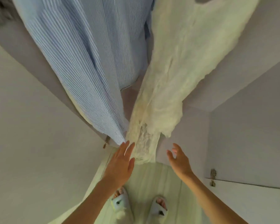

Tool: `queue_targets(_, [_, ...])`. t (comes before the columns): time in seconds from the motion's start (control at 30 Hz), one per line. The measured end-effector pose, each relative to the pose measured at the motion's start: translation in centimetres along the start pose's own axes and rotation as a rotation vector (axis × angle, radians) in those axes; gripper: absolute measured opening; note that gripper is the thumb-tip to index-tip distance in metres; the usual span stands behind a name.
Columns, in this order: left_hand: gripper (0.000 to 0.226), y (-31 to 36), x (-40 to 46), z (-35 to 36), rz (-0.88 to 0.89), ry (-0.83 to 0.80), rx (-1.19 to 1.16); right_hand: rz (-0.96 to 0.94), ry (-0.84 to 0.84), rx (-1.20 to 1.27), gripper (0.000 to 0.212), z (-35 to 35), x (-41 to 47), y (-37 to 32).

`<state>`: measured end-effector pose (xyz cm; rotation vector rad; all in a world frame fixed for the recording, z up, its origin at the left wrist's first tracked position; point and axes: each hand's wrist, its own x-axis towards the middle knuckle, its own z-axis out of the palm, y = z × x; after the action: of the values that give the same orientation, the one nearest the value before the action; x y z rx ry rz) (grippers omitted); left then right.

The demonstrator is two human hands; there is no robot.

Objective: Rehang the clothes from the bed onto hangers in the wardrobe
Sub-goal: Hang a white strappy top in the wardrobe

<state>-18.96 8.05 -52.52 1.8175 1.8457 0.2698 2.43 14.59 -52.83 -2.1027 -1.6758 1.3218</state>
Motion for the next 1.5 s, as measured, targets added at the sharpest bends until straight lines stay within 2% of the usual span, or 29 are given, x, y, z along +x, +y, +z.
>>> queue_targets(0.13, [0.053,-5.6,2.3,13.6,-0.046,-0.079,0.011,0.099,-0.097,-0.009,0.052,8.7,7.6,9.1])
queue_targets(0.27, [0.056,-12.9,6.5,25.5,-0.068,-0.097,0.091,0.150,-0.138,-0.004,0.047,16.3,15.2,17.7])
queue_targets(0.37, [0.058,-18.7,9.8,31.9,-0.078,-0.043,0.051,0.117,-0.185,-0.120,0.039,20.4,20.4,22.3])
queue_targets(0.47, [0.080,-23.5,14.2,35.6,-0.128,0.039,0.030,0.025,-0.046,-0.085,0.026,23.9,25.4,25.1])
queue_targets(0.53, [0.101,-25.7,16.7,37.5,-0.220,0.031,0.038,-0.047,0.048,-0.074,0.029,26.0,27.6,26.0])
queue_targets(0.57, [0.107,-26.5,17.5,38.3,-0.248,0.036,0.056,-0.082,0.078,-0.051,0.026,26.9,28.3,26.2])
queue_targets(0.63, [0.103,-26.9,18.2,39.8,-0.152,0.139,0.237,-0.112,0.089,-0.018,0.022,27.7,29.4,26.6])
queue_targets(0.7, [0.074,-26.7,18.3,41.0,0.051,0.248,0.340,-0.016,0.034,0.147,0.031,27.2,30.1,26.2])
queue_targets(0.77, [0.047,-26.4,18.4,41.7,0.193,0.329,0.320,0.157,-0.049,0.532,0.024,25.8,30.5,25.5])
queue_targets(0.83, [0.036,-25.2,18.6,40.9,0.175,0.295,0.196,0.299,-0.148,0.889,0.011,24.6,30.3,24.2])
queue_targets(0.93, [0.008,-22.5,19.9,38.4,-0.002,0.230,-0.077,0.383,-0.173,1.184,0.005,23.3,30.5,22.3])
queue_targets(0.97, [0.002,-21.3,20.9,37.2,-0.069,0.258,-0.209,0.378,-0.169,1.233,0.005,23.0,30.7,21.5])
queue_targets(1.07, [0.011,-17.4,25.0,33.5,-0.152,0.467,-0.528,0.260,-0.149,1.334,0.012,21.0,32.5,18.3])
queue_targets(1.2, [0.009,-13.7,28.5,30.1,-0.001,0.694,-0.649,-0.079,-0.094,1.507,0.008,17.0,33.6,14.7])
queue_targets(1.27, [0.028,-13.7,28.6,30.3,0.110,0.690,-0.524,-0.199,-0.066,1.433,0.012,16.6,33.1,14.7])
queue_targets(1.3, [0.042,-14.3,28.3,31.1,0.163,0.616,-0.413,-0.231,-0.042,1.294,0.013,17.1,33.0,15.3])
queue_targets(1.37, [0.059,-16.4,27.3,34.2,0.184,0.341,-0.102,-0.275,0.083,0.779,0.014,19.6,33.4,18.3])
queue_targets(1.4, [0.062,-17.6,26.5,36.0,0.165,0.175,0.064,-0.296,0.137,0.452,0.027,21.3,33.8,20.3])
queue_targets(1.43, [0.063,-18.7,25.5,37.7,0.146,0.013,0.200,-0.325,0.150,0.173,0.042,22.9,34.2,22.5])
queue_targets(1.5, [0.073,-20.1,23.9,40.2,0.168,-0.175,0.337,-0.504,0.149,-0.249,0.046,25.3,33.9,25.7])
